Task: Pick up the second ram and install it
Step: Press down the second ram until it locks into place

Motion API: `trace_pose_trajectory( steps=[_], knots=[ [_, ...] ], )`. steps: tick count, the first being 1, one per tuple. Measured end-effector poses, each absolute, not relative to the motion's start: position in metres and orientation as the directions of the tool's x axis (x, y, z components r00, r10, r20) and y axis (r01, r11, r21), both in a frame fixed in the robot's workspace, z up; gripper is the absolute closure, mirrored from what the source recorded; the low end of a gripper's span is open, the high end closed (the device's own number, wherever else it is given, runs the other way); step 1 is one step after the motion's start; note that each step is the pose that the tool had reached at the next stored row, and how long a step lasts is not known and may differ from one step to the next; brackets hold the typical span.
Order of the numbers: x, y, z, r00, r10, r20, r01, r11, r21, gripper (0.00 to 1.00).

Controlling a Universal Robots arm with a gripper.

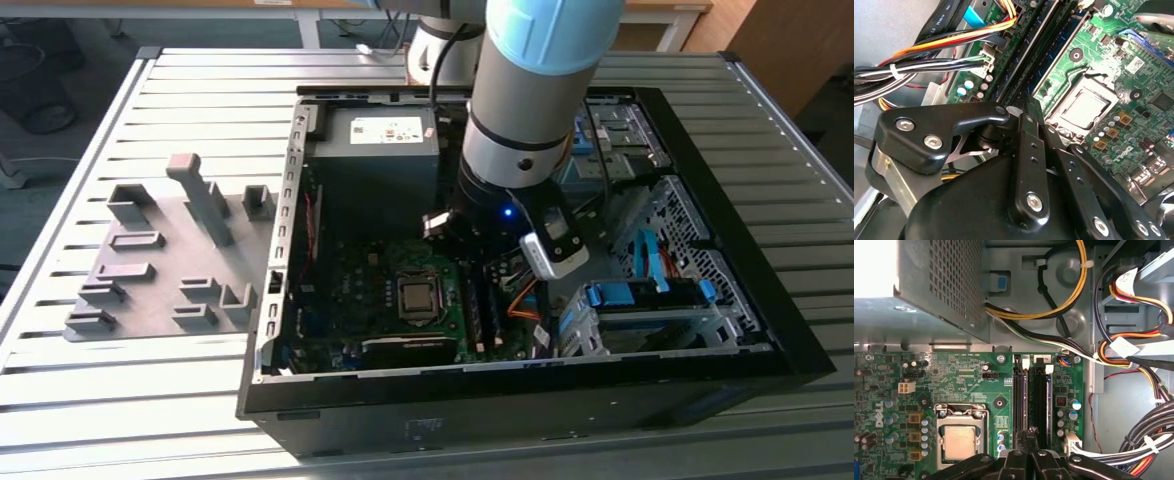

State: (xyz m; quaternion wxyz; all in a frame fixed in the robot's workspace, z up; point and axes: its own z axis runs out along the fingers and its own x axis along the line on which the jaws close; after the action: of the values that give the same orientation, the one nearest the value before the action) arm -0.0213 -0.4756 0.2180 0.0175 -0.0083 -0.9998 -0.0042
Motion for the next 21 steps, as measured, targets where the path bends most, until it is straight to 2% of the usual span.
trace_pose_trajectory(
  steps=[8,21],
  knots=[
    [-0.021,-0.476,0.215,-0.999,0.016,0.035,0.017,1.000,0.007,0.89],
    [-0.021,-0.476,0.238,-0.999,0.016,0.035,0.017,1.000,0.009,0.89]
  ],
)
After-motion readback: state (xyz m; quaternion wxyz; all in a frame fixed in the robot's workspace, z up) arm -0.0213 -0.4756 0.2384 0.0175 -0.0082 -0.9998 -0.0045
